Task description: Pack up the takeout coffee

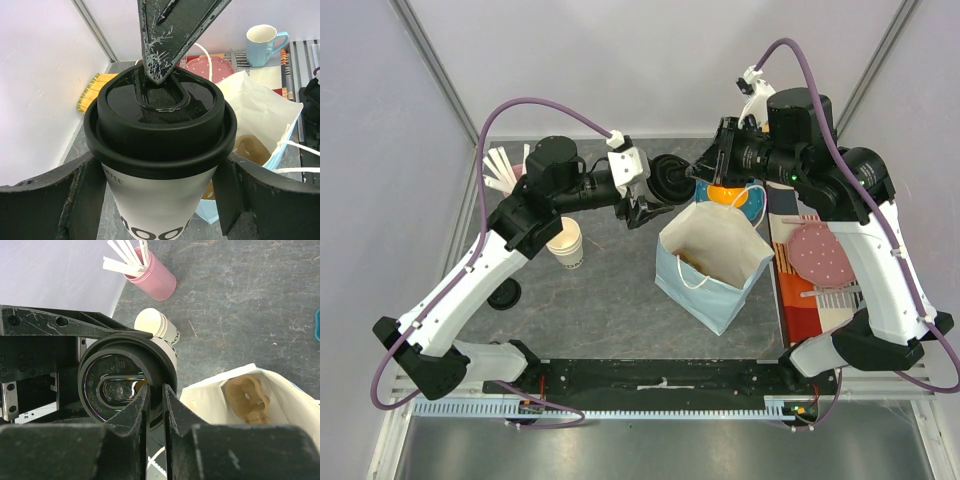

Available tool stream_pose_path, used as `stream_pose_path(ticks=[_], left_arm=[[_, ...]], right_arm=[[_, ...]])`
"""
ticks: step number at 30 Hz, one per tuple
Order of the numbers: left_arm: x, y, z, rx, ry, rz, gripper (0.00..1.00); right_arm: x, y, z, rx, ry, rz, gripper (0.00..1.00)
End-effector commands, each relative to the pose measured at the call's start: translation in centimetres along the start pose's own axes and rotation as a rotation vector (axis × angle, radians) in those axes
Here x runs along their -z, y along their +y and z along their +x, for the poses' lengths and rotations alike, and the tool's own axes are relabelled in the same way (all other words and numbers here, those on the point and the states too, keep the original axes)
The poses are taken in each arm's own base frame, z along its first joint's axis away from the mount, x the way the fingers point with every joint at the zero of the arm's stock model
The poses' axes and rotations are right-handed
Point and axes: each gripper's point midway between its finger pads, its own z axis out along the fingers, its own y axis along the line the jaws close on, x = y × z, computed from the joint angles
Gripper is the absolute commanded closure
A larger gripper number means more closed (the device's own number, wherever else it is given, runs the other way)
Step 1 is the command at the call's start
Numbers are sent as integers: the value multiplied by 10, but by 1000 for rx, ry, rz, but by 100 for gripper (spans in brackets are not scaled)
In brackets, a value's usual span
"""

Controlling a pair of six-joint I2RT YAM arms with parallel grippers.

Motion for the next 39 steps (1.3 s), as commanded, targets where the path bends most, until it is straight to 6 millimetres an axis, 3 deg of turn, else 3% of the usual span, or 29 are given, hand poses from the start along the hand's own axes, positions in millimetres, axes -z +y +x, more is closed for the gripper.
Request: stream_pose_path(ticks=[1, 5, 8, 10, 15, 26, 39], left_arm=[[-1, -6, -22, -73, -68, 34, 52], [-4, -5, -21, -54, -67, 31, 49], [-4, -3, -20, -52, -64, 23, 37], [-6, -3, -16, -51, -54, 15, 28], [-11, -1, -4, -41, -4, 7, 20], [-13, -7, 11, -41, 40, 28, 13], [-14, -2, 13, -30, 62, 2, 0]], right_arm=[[2, 8, -2, 9, 0, -30, 83], [1, 5, -2, 14, 0, -18, 93], [3, 2, -2, 16, -9, -4, 100], [4, 1, -4, 15, -18, 2, 100], [9, -4, -7, 9, -46, 35, 100], [18, -15, -6, -12, -80, 85, 100], [25, -26, -6, -26, -99, 122, 100]])
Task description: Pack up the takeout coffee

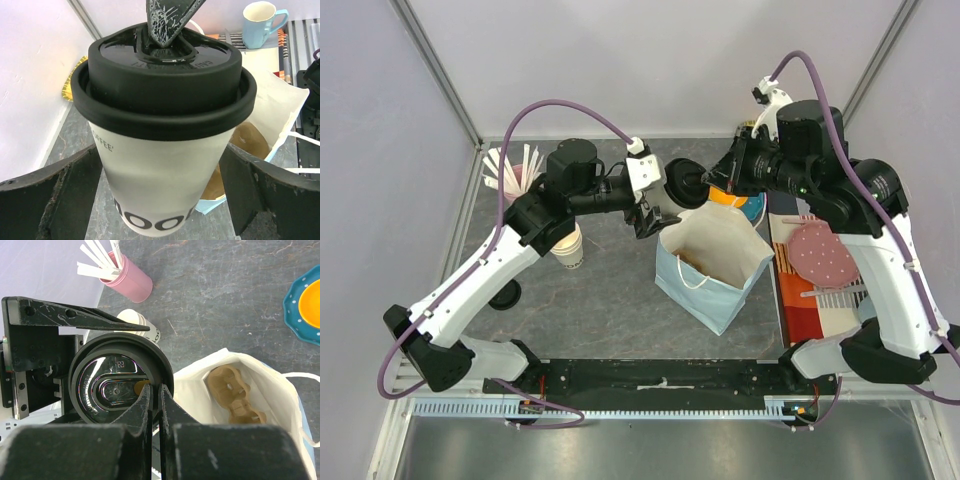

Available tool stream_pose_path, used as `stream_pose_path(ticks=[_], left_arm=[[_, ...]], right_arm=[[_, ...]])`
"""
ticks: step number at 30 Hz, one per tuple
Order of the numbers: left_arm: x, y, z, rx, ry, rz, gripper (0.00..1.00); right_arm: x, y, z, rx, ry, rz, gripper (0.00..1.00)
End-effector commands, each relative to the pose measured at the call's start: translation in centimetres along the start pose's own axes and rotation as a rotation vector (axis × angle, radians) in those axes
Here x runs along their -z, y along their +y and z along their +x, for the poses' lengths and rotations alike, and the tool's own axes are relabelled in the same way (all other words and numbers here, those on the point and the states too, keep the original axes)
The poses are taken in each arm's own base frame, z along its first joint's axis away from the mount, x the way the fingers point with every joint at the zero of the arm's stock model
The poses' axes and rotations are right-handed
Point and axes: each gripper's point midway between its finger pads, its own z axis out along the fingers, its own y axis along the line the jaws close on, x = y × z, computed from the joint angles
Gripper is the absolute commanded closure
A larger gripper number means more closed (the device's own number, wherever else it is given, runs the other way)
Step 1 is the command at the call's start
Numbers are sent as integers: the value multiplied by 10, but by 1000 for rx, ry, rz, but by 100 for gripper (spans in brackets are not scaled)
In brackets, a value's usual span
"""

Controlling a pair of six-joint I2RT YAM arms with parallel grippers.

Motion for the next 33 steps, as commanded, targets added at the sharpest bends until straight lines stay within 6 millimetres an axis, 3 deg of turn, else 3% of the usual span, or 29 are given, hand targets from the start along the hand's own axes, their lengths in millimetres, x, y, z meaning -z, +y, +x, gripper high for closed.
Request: stream_pose_path(ticks=[1, 5, 10, 17, 26, 33], left_arm=[[4, 9, -15, -48, -17, -48, 0], [12, 15, -26, -61, -38, -91, 0], [22, 3, -36, -23, -65, -57, 0], [29, 1, -30, 99, -19, -83, 0], [27, -3, -21, 313, 38, -106, 0], [27, 7, -26, 317, 50, -138, 0]], right_arm=[[9, -5, -14, -21, -72, 15, 100], [21, -19, -19, -16, -102, 76, 100], [38, -29, -26, 6, -136, 136, 100], [57, -53, -13, 56, -85, 252, 100], [51, -60, -12, 116, -63, 281, 100], [48, -63, -9, 165, -37, 289, 100]])
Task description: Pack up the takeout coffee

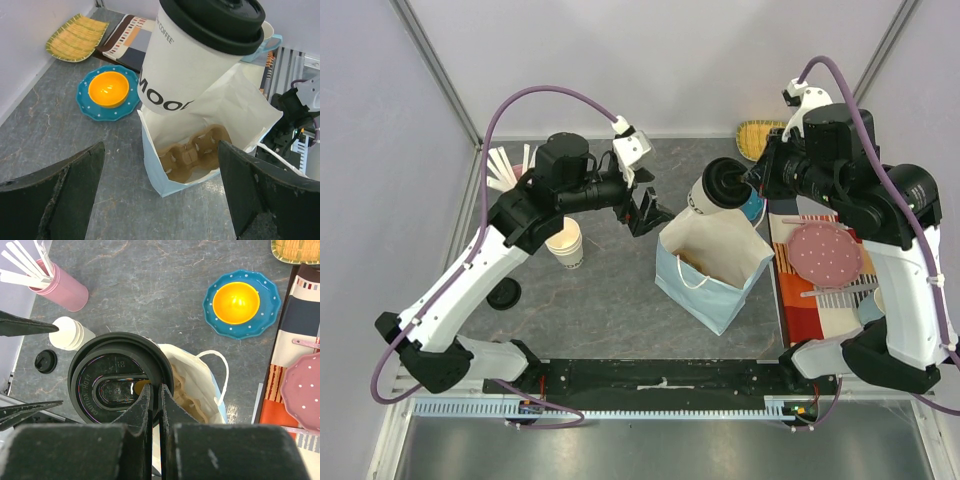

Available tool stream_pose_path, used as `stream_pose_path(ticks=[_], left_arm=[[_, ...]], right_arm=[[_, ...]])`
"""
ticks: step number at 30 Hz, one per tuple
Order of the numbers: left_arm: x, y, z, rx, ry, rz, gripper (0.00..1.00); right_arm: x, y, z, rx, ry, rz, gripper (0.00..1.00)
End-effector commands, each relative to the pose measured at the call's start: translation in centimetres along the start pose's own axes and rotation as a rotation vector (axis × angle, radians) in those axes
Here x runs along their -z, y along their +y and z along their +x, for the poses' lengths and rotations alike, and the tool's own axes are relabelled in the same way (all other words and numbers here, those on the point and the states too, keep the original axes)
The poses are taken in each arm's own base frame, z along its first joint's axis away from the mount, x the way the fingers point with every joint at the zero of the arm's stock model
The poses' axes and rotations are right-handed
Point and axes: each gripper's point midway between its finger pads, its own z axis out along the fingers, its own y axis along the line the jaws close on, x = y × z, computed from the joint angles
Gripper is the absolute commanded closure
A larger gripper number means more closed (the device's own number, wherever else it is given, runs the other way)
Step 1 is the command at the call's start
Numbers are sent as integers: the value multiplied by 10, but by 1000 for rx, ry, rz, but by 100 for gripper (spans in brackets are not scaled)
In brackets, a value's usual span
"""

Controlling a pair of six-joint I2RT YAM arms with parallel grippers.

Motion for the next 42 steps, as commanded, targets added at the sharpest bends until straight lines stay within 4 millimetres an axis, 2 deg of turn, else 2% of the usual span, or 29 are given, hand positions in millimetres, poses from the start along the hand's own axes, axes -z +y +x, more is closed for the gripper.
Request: stream_pose_path(ticks=[1, 10, 21, 24, 25, 27, 30, 32, 33, 35, 39, 41, 42], left_arm=[[3, 2, -18, 33, -23, -22, 0], [2, 1, -26, 38, -35, -12, 0], [-7, 25, -34, 116, -35, -106, 0], [-16, 30, -23, 133, 0, -115, 6], [-22, 33, -14, 142, 25, -126, 15], [-27, 34, -1, 154, 61, -128, 25], [-32, 23, 16, 154, 104, -54, 34], [-33, 12, 34, 185, 140, -10, 36], [-34, 11, 39, 200, 148, -10, 36], [-34, 10, 48, 208, 162, -9, 36], [-36, 7, 54, 245, 174, 0, 36], [-38, 6, 56, 258, 175, 4, 36], [-39, 6, 57, 262, 176, 3, 36]], right_arm=[[4, -10, 6, 50, 24, 36, 100], [-4, -8, 22, 73, 89, 9, 100], [-13, -11, 38, 142, 151, 0, 100], [-13, -11, 40, 158, 159, -5, 100], [-13, -10, 43, 162, 169, -15, 100], [-13, -5, 54, 182, 206, -62, 100], [-17, -11, 69, 207, 228, -57, 100], [-20, -12, 69, 212, 195, -60, 100], [-28, -14, 79, 216, 215, -54, 100], [-35, -12, 74, 216, 167, -61, 100], [-55, -14, 78, 228, 173, -34, 100], [-64, -6, 77, 214, 155, -51, 100], [-70, -6, 83, 213, 165, -49, 100]])
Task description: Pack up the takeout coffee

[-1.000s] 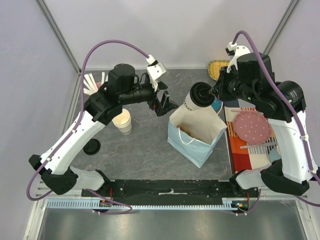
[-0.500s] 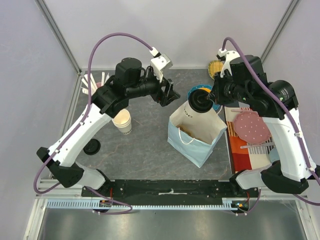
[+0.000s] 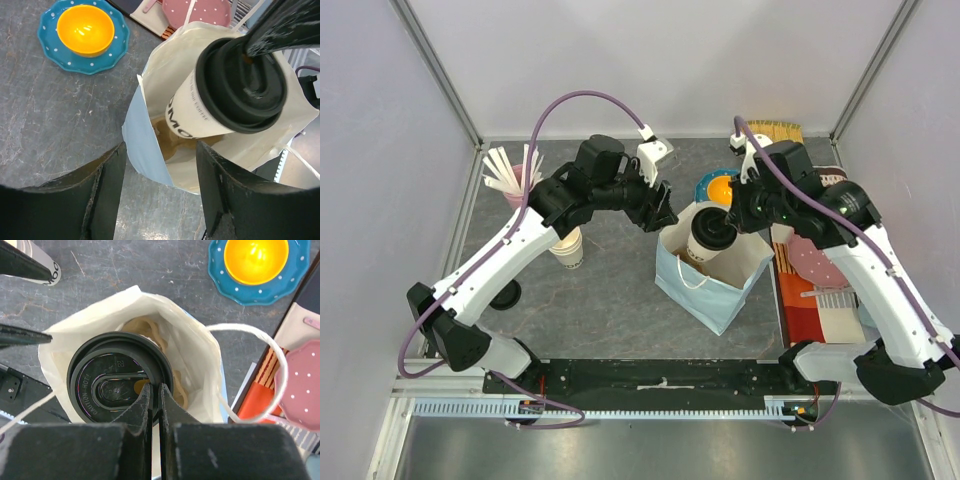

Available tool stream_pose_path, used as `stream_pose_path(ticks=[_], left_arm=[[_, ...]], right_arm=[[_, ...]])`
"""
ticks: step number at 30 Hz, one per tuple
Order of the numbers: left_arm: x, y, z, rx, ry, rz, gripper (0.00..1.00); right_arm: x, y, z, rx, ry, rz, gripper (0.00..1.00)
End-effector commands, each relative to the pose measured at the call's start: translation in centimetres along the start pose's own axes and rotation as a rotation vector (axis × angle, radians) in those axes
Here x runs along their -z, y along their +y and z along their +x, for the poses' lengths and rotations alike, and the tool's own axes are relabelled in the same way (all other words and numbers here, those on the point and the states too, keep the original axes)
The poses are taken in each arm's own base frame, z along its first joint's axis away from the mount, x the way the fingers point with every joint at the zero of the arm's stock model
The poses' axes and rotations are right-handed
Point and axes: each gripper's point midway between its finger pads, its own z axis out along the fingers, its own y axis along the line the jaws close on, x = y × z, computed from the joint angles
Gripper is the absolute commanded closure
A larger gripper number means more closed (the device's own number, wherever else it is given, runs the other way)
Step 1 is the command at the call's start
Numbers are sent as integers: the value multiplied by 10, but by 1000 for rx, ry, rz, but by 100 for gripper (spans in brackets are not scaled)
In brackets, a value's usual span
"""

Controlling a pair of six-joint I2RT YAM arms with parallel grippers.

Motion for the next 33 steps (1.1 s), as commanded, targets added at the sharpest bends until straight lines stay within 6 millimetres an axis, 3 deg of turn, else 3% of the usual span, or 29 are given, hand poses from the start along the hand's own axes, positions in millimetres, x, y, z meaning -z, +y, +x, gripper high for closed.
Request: stream_pose_path(ticks=[1, 10, 25, 28, 33], left_arm=[[4, -8, -12, 43, -43, 25, 36], [-3, -9, -4, 53, -23, 48, 45], [-9, -4, -1, 40, -11, 36, 47], [-8, -4, -1, 37, -11, 36, 47], [-9, -2, -1, 38, -10, 28, 47]], right_arm=[[-21, 11, -23, -4, -108, -14, 100], [-54, 15, -10, 39, -100, 33, 100], [-114, 8, 25, 41, -46, 98, 100], [-113, 8, 28, 43, -48, 97, 100], [-121, 2, 50, 56, -9, 102, 100]])
